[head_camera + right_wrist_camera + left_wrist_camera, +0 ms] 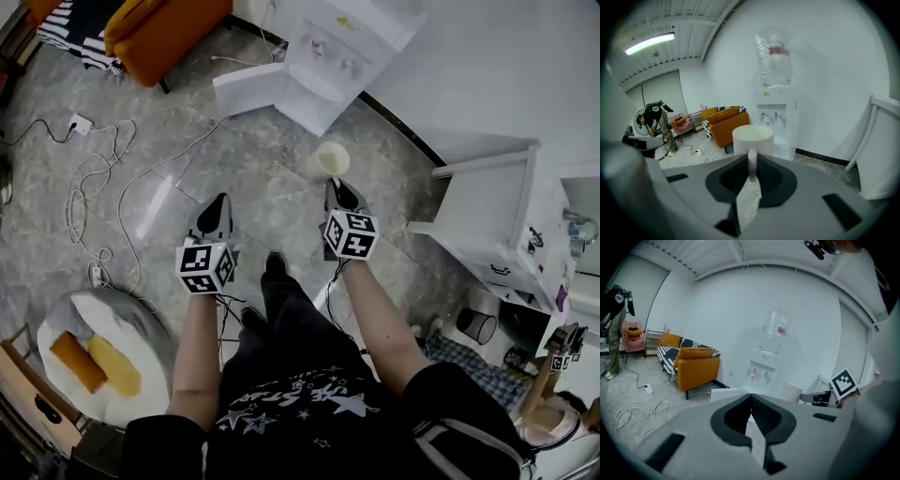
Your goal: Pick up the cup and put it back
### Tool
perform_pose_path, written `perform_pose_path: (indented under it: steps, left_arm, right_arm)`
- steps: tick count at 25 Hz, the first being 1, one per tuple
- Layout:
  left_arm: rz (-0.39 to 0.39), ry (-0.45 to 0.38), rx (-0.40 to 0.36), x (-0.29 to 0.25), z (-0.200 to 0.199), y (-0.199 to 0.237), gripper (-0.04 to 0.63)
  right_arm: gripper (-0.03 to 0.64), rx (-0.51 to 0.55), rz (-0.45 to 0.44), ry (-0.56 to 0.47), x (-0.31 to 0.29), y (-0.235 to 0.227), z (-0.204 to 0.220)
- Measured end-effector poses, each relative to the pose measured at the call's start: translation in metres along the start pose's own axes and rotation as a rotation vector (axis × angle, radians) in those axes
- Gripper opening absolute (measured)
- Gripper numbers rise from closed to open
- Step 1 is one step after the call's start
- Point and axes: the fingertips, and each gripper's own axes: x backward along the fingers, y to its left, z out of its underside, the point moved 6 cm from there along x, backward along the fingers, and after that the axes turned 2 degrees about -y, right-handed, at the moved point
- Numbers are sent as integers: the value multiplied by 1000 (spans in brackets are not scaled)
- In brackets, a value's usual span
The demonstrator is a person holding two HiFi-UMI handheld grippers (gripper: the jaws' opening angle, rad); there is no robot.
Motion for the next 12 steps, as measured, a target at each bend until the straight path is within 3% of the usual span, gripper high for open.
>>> perform_pose_path:
  steps: [12]
  left_arm:
    - [20, -68, -83, 173, 5, -27, 9]
  right_arm:
    - [46, 148, -47, -129, 170, 62, 16]
